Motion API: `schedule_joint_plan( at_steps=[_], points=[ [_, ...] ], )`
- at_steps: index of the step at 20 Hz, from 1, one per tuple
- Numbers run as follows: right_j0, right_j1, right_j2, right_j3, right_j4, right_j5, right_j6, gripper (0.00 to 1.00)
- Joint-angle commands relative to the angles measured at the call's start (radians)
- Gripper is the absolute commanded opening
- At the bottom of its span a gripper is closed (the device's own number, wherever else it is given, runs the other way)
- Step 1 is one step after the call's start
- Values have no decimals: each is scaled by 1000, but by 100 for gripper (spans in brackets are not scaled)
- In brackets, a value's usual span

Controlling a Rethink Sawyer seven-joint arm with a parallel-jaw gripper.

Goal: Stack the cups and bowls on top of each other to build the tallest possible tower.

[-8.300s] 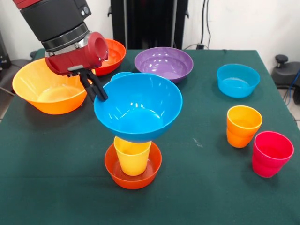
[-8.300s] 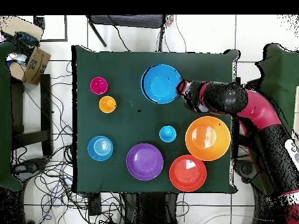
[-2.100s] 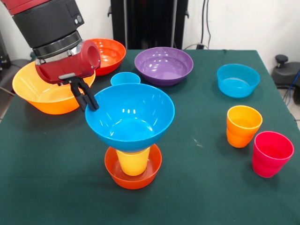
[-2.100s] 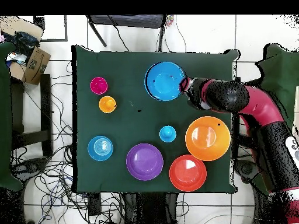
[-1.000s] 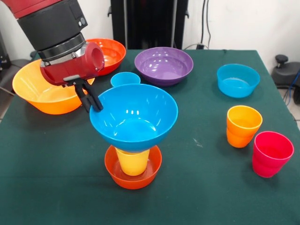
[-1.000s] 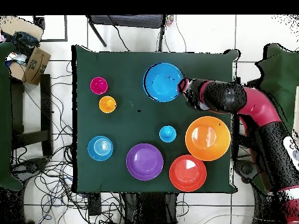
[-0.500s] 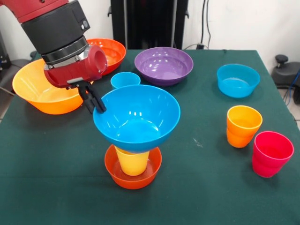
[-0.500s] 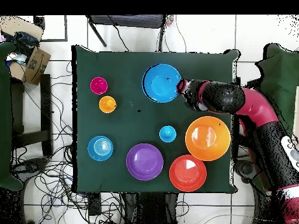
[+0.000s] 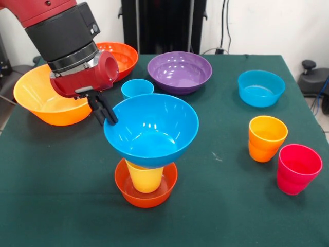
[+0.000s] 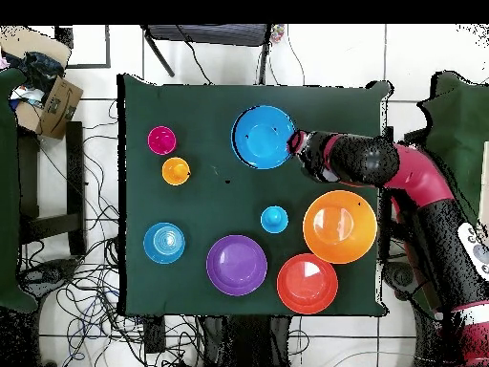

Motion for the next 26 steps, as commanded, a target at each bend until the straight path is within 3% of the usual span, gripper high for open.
schedule_joint_plan(
  at_steps=[1, 26],
  points=[
    [27, 11, 14, -11, -58, 10, -242, 0],
    [33, 5, 3, -42, -74, 41, -261, 0]
  ],
)
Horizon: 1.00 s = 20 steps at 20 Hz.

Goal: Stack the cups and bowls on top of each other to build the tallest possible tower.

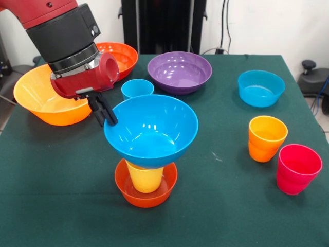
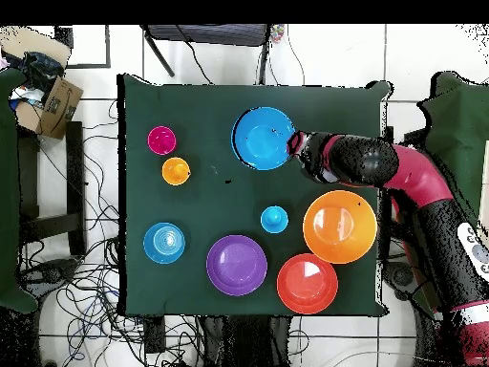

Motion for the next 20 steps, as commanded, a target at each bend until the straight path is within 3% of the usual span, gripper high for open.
schedule_joint_plan(
  at_steps=[1, 20],
  points=[
    [34, 3, 3, -43, -63, 42, -262, 0],
    [42, -4, -3, -68, -71, 85, -283, 0]
  ],
)
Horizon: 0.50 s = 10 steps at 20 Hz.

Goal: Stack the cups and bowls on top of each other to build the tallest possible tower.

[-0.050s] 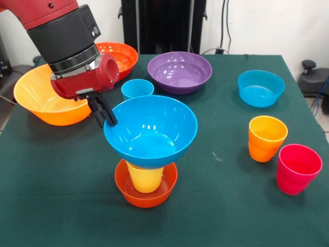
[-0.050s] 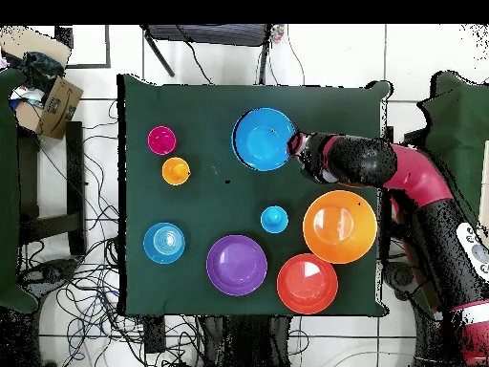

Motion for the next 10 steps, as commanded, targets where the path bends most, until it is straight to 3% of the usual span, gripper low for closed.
schedule_joint_plan(
  at_steps=[1, 10],
  points=[
    [41, -2, -2, -70, -56, 88, -286, 0],
    [39, -5, -1, -68, -60, 87, -287, 0]
  ],
)
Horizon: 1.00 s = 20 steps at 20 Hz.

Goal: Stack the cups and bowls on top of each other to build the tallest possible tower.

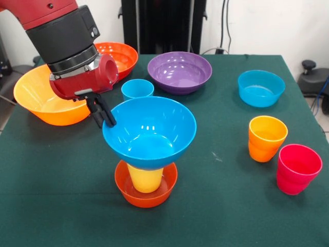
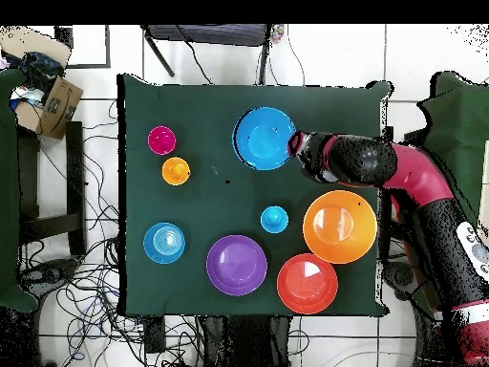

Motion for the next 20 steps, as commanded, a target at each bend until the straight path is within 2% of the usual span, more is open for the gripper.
schedule_joint_plan(
  at_steps=[1, 20],
  points=[
    [38, -6, -1, -64, -54, 89, -287, 0],
    [40, -13, -14, -61, -67, 104, -289, 0]
  ],
)
